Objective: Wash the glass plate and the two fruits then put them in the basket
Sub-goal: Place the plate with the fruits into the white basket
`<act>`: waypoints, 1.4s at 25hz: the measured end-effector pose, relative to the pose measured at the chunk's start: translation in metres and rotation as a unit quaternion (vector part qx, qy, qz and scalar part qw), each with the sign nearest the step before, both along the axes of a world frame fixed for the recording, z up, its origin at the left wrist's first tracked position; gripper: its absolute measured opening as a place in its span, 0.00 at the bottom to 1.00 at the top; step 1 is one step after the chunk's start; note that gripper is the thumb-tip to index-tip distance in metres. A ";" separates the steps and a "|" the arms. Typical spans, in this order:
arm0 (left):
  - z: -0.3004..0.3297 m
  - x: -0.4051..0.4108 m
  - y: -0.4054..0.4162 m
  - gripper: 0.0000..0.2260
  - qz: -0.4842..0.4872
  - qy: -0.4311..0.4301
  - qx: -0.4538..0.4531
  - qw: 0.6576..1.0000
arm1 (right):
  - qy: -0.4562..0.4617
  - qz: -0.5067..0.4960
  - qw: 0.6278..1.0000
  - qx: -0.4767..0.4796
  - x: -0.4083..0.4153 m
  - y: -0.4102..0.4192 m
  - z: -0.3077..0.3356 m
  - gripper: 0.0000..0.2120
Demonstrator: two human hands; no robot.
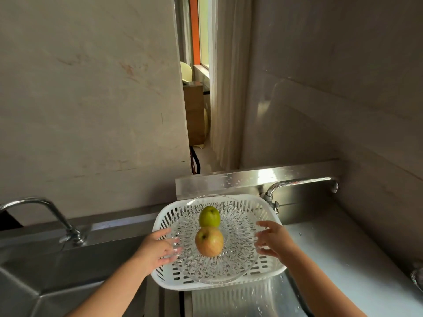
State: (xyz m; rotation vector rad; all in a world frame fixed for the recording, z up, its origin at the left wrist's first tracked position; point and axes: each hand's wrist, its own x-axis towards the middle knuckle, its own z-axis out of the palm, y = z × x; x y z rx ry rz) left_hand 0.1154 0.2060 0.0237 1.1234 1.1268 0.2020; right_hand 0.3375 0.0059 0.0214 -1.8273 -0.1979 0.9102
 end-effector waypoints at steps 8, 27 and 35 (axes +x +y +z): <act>-0.007 0.004 0.002 0.28 0.007 0.001 0.006 1.000 | -0.017 0.015 1.000 -0.018 0.001 0.002 -0.003 0.19; -0.003 -0.013 -0.002 0.19 0.019 0.006 0.024 1.000 | 0.023 0.024 0.999 -0.019 -0.005 -0.005 0.005 0.23; -0.003 -0.019 -0.002 0.19 0.012 0.005 0.026 1.000 | 0.027 0.026 0.999 -0.019 -0.004 -0.012 0.009 0.23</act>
